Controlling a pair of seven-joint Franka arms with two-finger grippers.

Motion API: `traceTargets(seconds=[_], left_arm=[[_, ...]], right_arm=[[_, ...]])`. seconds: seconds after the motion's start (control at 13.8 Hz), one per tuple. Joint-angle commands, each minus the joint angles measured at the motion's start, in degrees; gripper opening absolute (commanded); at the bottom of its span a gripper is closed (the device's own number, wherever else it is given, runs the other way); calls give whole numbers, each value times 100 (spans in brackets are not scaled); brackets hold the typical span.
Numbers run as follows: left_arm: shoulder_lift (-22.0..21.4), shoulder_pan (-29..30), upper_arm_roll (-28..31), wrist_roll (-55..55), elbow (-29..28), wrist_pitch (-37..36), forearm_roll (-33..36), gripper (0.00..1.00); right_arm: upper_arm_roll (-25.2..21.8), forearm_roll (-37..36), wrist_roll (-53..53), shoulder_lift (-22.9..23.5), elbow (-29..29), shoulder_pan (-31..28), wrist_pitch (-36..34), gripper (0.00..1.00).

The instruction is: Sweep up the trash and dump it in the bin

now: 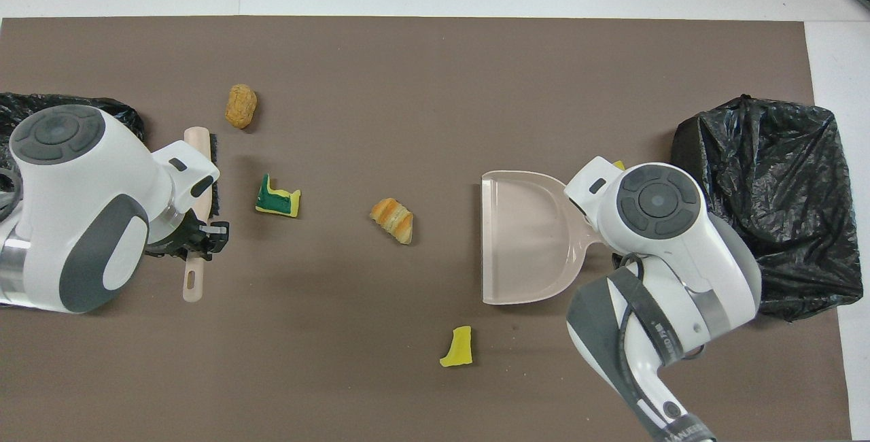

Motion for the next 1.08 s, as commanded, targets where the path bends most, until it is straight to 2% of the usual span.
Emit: traceTargets(seconds=[0.0, 0.22, 0.51, 0.65, 0.87, 1.01], left_arm=[[250, 186, -78, 44, 54, 319, 180, 0], [619, 327, -78, 184, 168, 1047, 776, 0], [1568, 616, -78, 965, 1387, 1164, 945, 0], [1789, 670, -78, 1107, 1574, 1365, 1059, 0], [2087, 766, -87, 1414, 1697, 1849, 1130, 0], [2141, 758, -87, 1494, 1742, 1859, 1121, 0]], right_arm=[[61, -129, 120, -488, -503, 28, 18, 0], [61, -129, 751, -918, -1020, 387, -35, 0], [61, -207, 2288, -1674, -1751, 1028, -560, 0], [70, -382, 2668, -1763, -1752, 1275, -930, 0], [53, -489, 2635, -1711, -1691, 1197, -949, 0], [61, -480, 2625, -1710, -1603, 1083, -1080, 0]])
